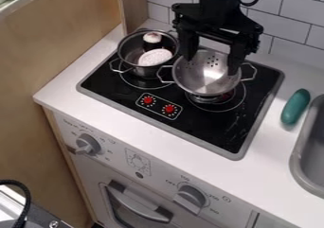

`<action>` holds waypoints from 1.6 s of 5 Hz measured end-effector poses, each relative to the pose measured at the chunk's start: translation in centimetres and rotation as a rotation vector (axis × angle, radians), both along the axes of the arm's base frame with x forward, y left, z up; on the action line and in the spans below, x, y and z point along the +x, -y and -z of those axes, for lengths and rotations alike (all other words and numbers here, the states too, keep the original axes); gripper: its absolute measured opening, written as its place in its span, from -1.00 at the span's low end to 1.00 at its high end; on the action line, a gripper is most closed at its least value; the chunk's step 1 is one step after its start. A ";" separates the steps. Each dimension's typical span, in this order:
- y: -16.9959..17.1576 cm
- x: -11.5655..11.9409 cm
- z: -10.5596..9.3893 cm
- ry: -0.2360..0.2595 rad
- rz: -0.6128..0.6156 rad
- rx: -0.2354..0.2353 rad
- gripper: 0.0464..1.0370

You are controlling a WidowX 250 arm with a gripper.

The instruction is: Move the iron to the bottom left corner

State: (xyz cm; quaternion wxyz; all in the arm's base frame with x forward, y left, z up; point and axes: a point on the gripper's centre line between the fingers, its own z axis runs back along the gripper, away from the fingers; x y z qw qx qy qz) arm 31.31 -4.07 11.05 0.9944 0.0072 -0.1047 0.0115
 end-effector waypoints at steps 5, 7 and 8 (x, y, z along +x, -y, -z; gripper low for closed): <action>2.7 2.1 0.9 0.007 0.010 0.067 0.92; 2.0 1.9 2.3 0.022 0.147 0.102 0.92; 1.9 1.8 2.7 0.026 0.179 0.116 0.92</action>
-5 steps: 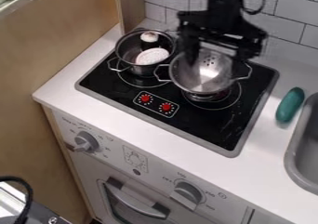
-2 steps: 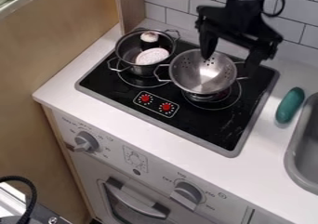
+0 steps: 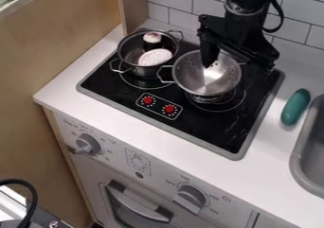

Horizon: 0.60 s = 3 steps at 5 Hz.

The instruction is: Move the iron to the bottom left corner

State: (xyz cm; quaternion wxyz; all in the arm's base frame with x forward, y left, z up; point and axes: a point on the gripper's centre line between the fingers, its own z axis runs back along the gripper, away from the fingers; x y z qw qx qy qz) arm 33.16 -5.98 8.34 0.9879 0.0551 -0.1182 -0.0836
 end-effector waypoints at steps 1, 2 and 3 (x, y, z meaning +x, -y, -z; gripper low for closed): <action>-0.2 -0.3 0.8 0.007 0.051 0.017 0.92; -0.4 -0.1 1.4 0.043 0.071 0.036 0.92; -0.4 -0.2 2.6 0.050 0.084 0.051 0.92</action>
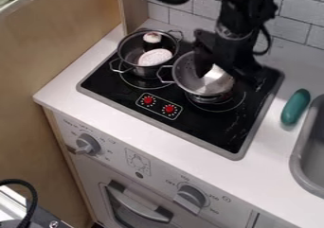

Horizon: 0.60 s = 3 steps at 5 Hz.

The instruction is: Move the iron to the bottom left corner

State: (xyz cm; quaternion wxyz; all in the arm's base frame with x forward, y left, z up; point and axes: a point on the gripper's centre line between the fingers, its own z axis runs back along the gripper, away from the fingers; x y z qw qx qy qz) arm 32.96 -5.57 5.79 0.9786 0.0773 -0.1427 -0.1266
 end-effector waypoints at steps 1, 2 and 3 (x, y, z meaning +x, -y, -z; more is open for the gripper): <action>0.0 0.0 1.6 0.013 0.003 0.025 0.92; -0.2 0.1 2.7 0.034 0.004 0.037 0.92; -0.3 0.3 3.1 0.051 0.009 0.039 0.82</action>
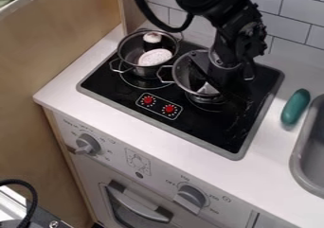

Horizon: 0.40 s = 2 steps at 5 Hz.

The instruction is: Move the iron to the bottom left corner

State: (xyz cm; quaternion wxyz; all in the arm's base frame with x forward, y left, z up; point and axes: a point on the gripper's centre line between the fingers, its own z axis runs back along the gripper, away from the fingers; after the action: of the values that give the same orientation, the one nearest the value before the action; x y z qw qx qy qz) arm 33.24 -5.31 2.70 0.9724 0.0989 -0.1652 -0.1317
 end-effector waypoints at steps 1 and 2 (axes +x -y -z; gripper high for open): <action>0.0 -0.3 0.1 -0.016 -0.008 -0.003 0.28; 0.2 -0.2 -0.1 -0.028 -0.005 -0.010 -0.28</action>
State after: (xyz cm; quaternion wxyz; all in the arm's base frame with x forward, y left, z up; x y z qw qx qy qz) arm 33.00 -5.52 2.75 0.9754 0.0928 -0.1520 -0.1297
